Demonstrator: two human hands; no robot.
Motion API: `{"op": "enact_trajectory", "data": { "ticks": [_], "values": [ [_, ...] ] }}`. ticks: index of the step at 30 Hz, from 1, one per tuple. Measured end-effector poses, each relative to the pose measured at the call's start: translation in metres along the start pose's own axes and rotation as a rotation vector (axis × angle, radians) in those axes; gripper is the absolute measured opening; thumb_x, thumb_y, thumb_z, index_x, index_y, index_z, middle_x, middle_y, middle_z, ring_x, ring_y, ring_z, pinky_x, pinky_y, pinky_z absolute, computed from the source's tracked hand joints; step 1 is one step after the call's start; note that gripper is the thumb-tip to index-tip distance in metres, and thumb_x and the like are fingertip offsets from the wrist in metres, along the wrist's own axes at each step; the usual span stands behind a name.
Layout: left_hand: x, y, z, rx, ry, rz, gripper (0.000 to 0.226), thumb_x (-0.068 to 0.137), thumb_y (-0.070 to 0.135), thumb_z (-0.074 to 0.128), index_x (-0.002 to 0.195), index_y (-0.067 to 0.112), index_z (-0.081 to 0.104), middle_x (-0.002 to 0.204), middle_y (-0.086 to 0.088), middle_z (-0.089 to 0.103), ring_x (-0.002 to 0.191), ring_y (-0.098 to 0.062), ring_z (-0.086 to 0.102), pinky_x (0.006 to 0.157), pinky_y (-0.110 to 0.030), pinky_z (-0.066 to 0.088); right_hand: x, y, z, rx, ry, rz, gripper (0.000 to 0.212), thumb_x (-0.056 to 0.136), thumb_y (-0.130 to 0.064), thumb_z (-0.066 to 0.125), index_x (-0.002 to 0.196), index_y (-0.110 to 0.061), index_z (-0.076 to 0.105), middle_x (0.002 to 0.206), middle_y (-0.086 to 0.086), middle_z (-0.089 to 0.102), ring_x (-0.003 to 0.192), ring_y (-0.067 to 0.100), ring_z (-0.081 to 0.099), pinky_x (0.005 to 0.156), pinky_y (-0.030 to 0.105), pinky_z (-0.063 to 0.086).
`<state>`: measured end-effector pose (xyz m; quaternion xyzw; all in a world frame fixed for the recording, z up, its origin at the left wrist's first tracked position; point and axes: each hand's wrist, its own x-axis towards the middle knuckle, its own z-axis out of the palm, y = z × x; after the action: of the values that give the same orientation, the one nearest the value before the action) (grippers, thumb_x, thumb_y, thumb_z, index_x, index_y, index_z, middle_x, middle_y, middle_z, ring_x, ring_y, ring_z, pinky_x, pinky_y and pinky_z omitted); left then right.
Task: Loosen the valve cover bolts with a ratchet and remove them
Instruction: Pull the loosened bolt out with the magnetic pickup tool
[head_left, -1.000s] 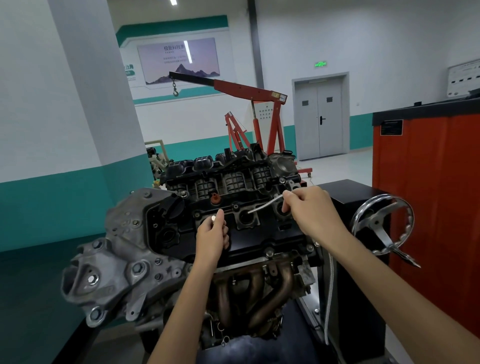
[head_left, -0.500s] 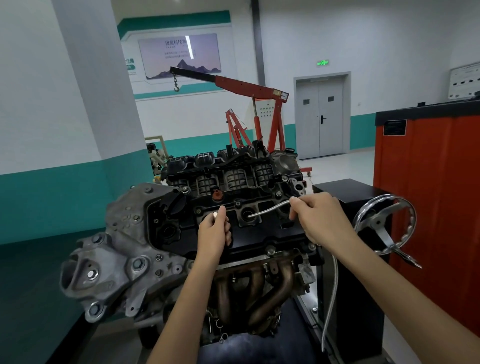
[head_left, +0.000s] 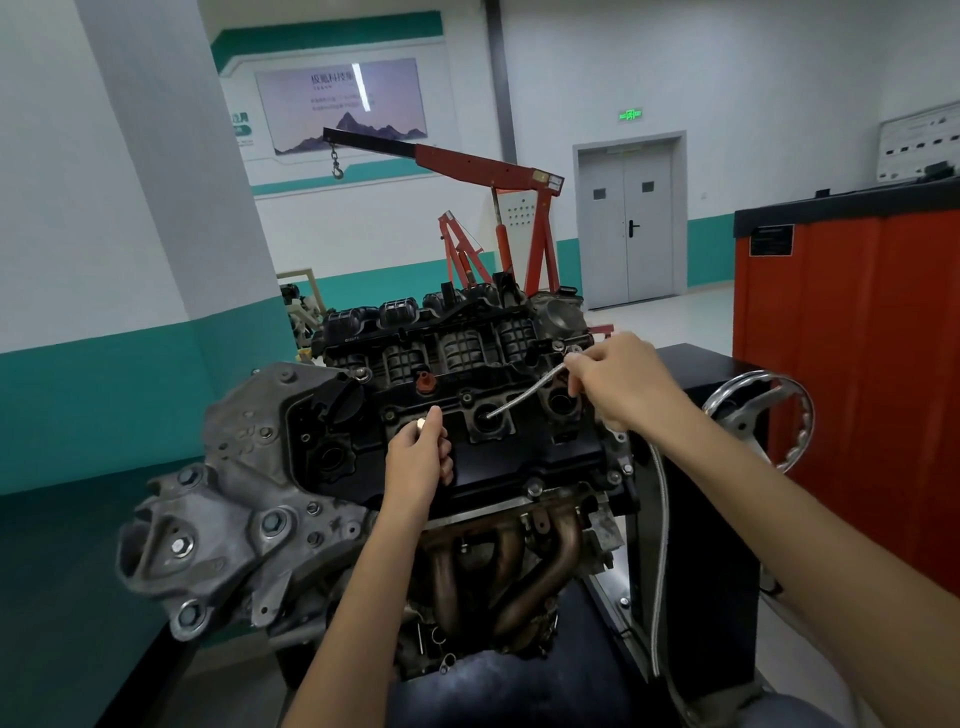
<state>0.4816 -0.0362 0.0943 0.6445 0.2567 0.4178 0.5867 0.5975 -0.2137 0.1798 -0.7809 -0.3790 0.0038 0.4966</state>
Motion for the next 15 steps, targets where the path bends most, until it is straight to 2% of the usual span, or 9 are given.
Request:
{"op": "enact_trajectory", "data": {
  "ticks": [5, 10, 12, 15],
  "values": [
    [0.0, 0.001, -0.003, -0.016, 0.01, -0.005, 0.035, 0.103, 0.032, 0.046, 0.076, 0.011, 0.045, 0.055, 0.003, 0.04, 0.043, -0.011, 0.036, 0.045, -0.026, 0.031, -0.005, 0.014, -0.004, 0.098, -0.001, 0.054, 0.04, 0.099, -0.016, 0.048, 0.061, -0.007, 0.058, 0.037, -0.001, 0.038, 0.027, 0.013, 0.03, 0.03, 0.017, 0.024],
    [0.001, 0.001, -0.001, -0.004, 0.011, -0.003, 0.035, 0.103, 0.033, 0.046, 0.075, 0.011, 0.046, 0.054, 0.004, 0.041, 0.043, -0.011, 0.036, 0.046, -0.026, 0.031, -0.002, 0.009, -0.002, 0.043, 0.004, 0.038, 0.04, 0.098, -0.016, 0.049, 0.062, -0.006, 0.06, 0.037, -0.001, 0.041, 0.026, 0.013, 0.033, 0.031, 0.016, 0.028],
    [0.0, 0.001, -0.001, 0.003, 0.011, -0.001, 0.036, 0.103, 0.033, 0.047, 0.075, 0.011, 0.047, 0.054, 0.004, 0.041, 0.043, -0.011, 0.036, 0.046, -0.026, 0.032, 0.004, 0.001, 0.006, -0.054, 0.003, -0.001, 0.036, 0.098, -0.018, 0.049, 0.069, -0.003, 0.066, 0.046, 0.003, 0.05, 0.031, 0.013, 0.041, 0.037, 0.019, 0.036],
    [0.001, 0.001, 0.0, 0.015, 0.014, 0.002, 0.035, 0.102, 0.033, 0.048, 0.075, 0.011, 0.048, 0.054, 0.004, 0.042, 0.043, -0.011, 0.037, 0.046, -0.026, 0.032, 0.02, -0.014, 0.025, -0.158, -0.035, -0.055, 0.029, 0.096, -0.017, 0.049, 0.084, 0.003, 0.067, 0.071, 0.014, 0.061, 0.052, 0.019, 0.05, 0.051, 0.026, 0.043]
  ]
}}
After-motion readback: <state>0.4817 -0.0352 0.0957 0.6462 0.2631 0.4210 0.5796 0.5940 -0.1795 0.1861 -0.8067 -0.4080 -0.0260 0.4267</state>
